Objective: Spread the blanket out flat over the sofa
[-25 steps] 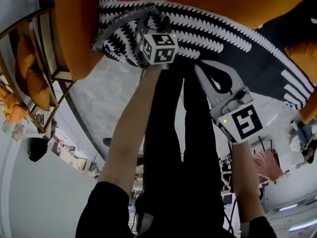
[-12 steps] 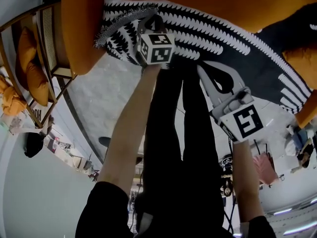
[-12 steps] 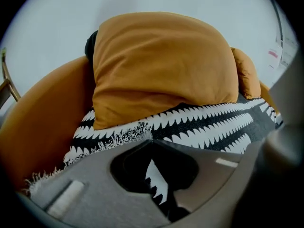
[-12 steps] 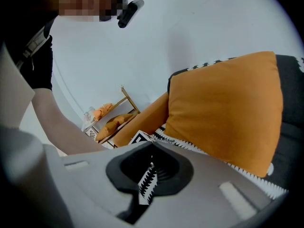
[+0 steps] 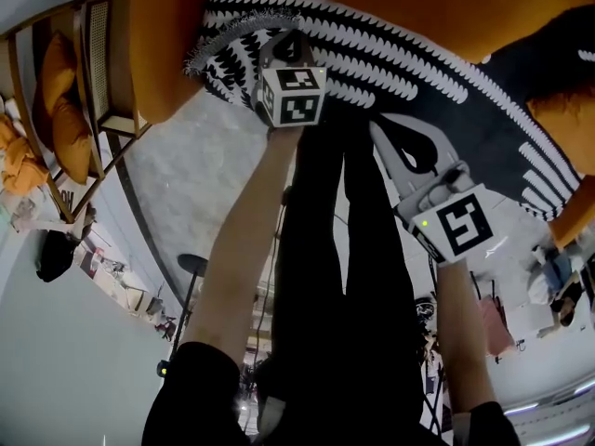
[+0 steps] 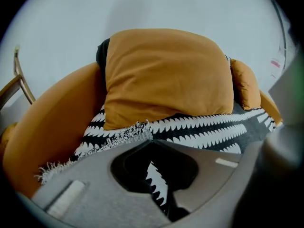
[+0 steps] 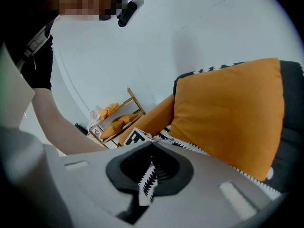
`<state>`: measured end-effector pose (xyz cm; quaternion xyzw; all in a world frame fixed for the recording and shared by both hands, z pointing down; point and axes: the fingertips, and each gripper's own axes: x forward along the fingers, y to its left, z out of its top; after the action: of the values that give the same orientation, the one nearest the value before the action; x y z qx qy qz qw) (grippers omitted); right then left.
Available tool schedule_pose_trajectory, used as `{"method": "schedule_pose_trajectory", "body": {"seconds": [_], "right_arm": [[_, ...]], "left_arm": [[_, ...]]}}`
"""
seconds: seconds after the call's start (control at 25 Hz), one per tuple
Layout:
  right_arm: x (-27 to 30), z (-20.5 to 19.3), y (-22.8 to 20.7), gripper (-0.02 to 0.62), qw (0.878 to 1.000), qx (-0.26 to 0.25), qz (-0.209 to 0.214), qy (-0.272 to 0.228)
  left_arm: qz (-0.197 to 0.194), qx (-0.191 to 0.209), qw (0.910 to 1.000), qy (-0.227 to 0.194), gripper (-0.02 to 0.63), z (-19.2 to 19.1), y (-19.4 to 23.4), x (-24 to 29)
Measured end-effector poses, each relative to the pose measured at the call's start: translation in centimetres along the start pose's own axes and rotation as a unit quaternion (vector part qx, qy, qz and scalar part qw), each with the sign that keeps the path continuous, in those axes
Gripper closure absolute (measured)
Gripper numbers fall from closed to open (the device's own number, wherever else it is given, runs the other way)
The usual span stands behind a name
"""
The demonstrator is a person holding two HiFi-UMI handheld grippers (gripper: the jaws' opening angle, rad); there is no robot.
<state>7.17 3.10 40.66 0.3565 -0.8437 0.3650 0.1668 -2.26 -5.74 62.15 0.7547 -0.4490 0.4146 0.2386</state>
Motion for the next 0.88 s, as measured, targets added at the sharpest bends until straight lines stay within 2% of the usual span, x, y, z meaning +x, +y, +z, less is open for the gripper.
{"method": "schedule_pose_trajectory", "body": {"seconds": [0.32,0.48,0.68,0.8,0.88], "right_arm": [[-2.3,0.0,2.6,0.592,0.998,-0.044,0.049,0.016],[-4.0,0.8,4.0,0.592,0.995,-0.067,0.069,0.017],[-5.2,1.2,5.9,0.592,0.992,-0.081,0.097,0.027],[-4.9,-0.1,6.7,0.592,0.987,-0.099,0.111,0.064],[-3.8,-0.5,7.3,0.592,0.986,-0.099,0.119,0.06]], "left_arm": [[0.032,-0.051,0.9981,-0.016,0.591,0.1,-0.2,-5.7],[0.056,-0.062,0.9963,-0.023,0.591,-0.1,0.4,-10.0],[0.089,-0.084,0.9924,-0.009,0.591,-1.7,1.8,-15.6],[0.105,-0.095,0.9899,-0.009,0.591,-3.2,3.0,-18.2],[0.117,-0.102,0.9878,-0.01,0.592,-4.4,4.3,-19.5]]}}
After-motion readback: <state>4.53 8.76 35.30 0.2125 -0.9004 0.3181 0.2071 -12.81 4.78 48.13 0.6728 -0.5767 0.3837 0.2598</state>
